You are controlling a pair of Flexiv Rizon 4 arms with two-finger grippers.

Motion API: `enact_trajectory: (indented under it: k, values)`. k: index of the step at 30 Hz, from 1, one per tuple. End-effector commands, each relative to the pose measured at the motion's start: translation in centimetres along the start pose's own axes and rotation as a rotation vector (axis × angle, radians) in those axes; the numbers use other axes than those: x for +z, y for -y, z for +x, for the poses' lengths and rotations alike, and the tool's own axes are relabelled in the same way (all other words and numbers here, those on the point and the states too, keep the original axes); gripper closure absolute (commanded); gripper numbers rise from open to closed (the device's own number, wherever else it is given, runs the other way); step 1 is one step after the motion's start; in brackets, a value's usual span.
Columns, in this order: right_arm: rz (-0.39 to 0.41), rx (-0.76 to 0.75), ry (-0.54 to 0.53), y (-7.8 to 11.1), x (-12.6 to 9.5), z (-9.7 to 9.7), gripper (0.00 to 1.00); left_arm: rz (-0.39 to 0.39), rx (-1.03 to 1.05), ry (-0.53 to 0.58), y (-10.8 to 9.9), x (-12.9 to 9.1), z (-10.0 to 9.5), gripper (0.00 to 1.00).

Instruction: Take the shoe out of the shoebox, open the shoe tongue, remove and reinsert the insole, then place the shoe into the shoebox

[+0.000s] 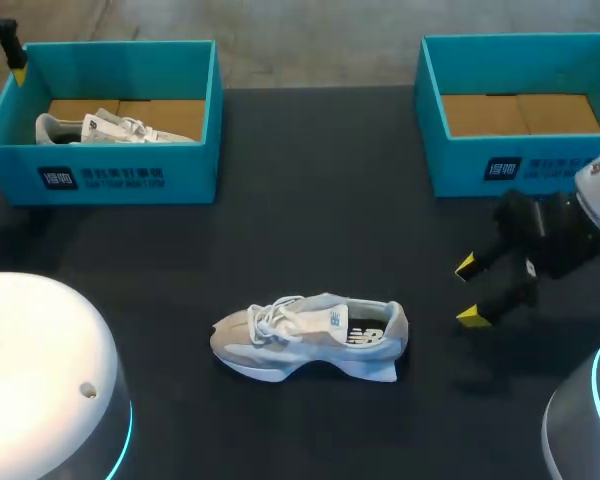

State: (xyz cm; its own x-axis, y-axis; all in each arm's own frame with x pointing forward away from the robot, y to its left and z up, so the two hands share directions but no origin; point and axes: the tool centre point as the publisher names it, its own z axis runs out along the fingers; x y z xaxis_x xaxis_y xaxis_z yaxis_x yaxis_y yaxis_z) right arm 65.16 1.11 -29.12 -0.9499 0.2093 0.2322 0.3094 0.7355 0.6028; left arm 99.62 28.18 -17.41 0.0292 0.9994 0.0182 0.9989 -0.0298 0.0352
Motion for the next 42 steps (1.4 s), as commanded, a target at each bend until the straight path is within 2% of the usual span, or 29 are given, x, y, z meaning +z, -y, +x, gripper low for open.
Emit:
enact_trajectory:
  k: [1,2,6,12,27,30,31,35,42]
  values:
    - [-0.096,-0.063,0.060,1.0,1.3,0.1,0.00,-0.002,0.000,-0.003,0.1,0.0,0.0,0.00]
    - [-0.123,-0.079,0.053,1.3,1.8,0.0,0.00,-0.002,0.000,-0.003,0.1,0.0,0.0,0.00]
    - [-0.136,-0.108,0.071,2.4,4.1,-0.9,0.00,-0.002,0.000,-0.003,0.1,0.0,0.0,0.00]
    - [-0.160,-0.130,0.054,2.7,6.4,-1.5,0.00,-0.002,0.000,-0.003,0.1,0.0,0.0,0.00]
    - [-0.160,-0.130,0.054,2.7,6.4,-1.5,0.00,-0.002,0.000,-0.003,0.1,0.0,0.0,0.00]
    - [-0.235,-0.118,0.138,4.8,5.9,-1.9,0.00,-0.002,0.000,-0.003,0.1,0.0,0.0,0.00]
    - [-0.277,-0.108,0.147,5.6,5.7,-2.1,0.00,-0.002,0.000,-0.003,0.1,0.0,0.0,0.00]
    - [-0.342,-0.085,0.175,7.8,5.6,-2.5,0.00,-0.002,0.000,-0.003,0.1,0.0,0.0,0.00]
    - [-0.375,-0.097,0.160,8.1,6.4,-2.5,0.00,-0.002,0.000,-0.003,0.1,0.0,0.0,0.00]
